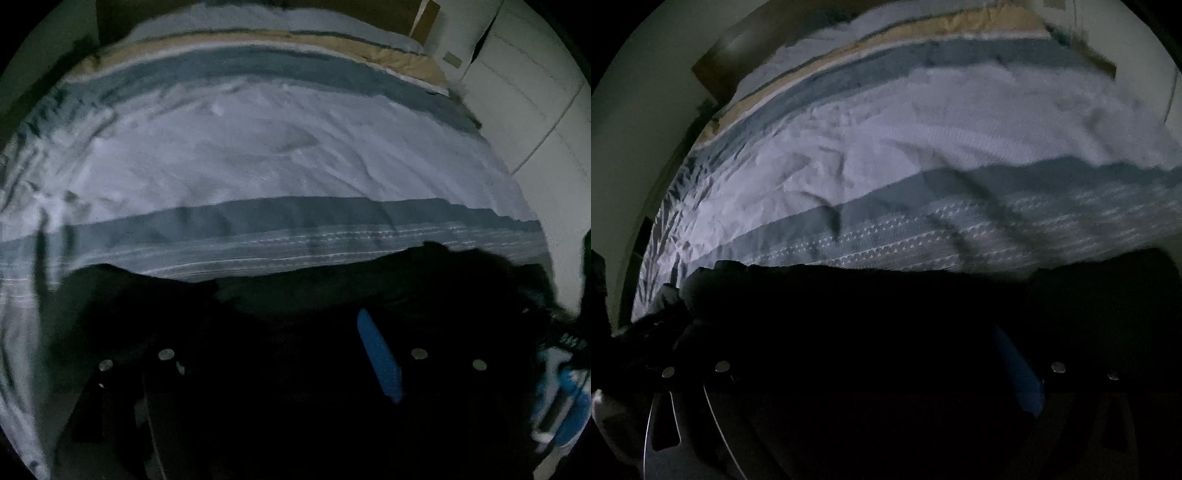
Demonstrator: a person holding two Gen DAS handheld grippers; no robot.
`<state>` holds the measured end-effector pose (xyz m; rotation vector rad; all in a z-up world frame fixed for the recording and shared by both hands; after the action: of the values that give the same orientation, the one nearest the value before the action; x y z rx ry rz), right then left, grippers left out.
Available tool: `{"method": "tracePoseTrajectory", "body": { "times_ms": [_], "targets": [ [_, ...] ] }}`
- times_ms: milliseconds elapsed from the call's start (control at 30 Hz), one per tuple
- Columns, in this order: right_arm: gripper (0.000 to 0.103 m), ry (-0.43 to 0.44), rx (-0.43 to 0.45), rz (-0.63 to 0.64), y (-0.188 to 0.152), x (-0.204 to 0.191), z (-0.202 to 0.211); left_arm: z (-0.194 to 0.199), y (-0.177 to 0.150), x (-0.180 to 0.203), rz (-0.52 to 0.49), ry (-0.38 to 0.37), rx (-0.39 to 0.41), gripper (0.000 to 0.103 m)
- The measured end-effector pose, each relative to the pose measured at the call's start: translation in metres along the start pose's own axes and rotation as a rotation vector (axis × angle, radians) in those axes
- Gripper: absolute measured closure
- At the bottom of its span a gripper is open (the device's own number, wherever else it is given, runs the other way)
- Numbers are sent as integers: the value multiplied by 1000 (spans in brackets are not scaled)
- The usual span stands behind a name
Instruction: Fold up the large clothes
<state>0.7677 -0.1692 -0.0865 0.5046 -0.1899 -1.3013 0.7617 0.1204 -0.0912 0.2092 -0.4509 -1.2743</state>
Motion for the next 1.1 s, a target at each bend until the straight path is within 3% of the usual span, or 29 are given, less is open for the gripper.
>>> {"method": "tracePoseTrajectory", "body": {
  "times_ms": [267, 400, 633, 833, 1100],
  "targets": [
    [1, -15, 94, 48, -16, -3, 73, 56, -29, -29, -20, 94, 85, 30],
    [2, -31, 45, 68, -41, -3, 65, 56, -41, -46, -18, 131, 86, 30],
    [2, -58, 1, 5, -63, 19, 46, 52, -48, -58, 15, 120, 89, 30],
    [2, -142, -17, -23, -67, 40, 57, 59, -54, -65, 17, 131, 94, 30],
    [2, -122, 30, 23, -78, 21, 93, 85, -66, -76, 4, 149, 127, 30]
  ]
}}
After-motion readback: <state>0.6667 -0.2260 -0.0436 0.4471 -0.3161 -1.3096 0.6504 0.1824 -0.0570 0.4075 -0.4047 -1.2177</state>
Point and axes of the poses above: each gripper's, at about its wrist camera, not at the fingertips, and z roughly against the way its jaws point, x to its right, y to its top, the point moved 8 cm from there along -z, roughly the way its jaws point, and after that the axes turned 11 degrees about z, right-handed, at the moved point
